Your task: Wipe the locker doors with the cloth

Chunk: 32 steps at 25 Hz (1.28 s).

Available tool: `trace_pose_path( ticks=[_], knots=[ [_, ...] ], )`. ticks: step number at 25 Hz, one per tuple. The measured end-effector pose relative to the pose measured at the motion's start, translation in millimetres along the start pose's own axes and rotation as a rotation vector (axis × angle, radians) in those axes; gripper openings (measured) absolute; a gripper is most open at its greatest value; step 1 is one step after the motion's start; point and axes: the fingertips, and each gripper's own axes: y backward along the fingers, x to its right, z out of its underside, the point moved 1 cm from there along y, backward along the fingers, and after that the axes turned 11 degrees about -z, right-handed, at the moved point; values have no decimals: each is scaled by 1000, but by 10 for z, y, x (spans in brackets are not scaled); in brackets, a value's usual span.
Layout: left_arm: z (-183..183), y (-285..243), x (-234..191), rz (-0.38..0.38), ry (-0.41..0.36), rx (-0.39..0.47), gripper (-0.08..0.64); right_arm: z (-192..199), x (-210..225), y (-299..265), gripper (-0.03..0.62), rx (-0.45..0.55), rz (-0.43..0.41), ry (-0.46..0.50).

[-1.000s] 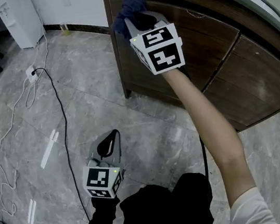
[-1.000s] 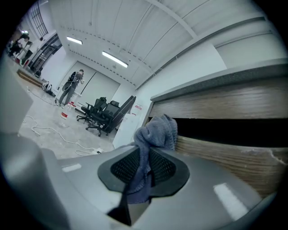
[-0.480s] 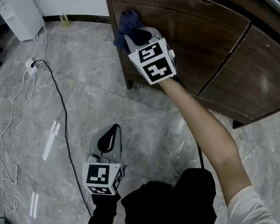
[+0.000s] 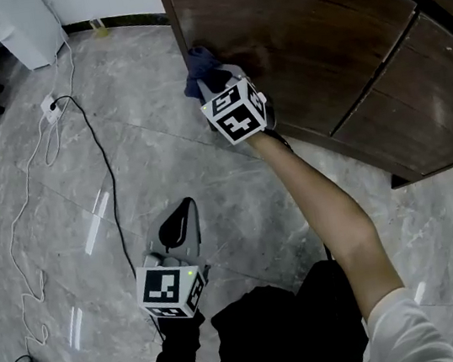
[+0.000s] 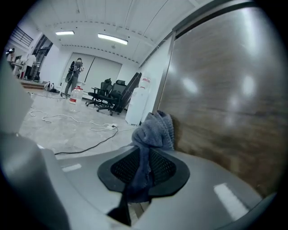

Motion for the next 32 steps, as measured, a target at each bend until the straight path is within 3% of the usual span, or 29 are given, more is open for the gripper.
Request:
trace_pose_path(
  ticks=[8,18,26,32],
  knots=[
    [142,28,-120,-23,7,-31,-2,520,-155,-305,72,-79,-45,-39],
    [162,55,-76,-22,-2,-38,-2,806,-244,-408,71,-127,-80,-76],
    [-119,57,28,-35,-1,10,-2,67,-484,311,67,43,-213,-48],
    [-758,197,449,-13,1,19,-2,-283,-483,1239,66,82,-299,-111]
  ],
)
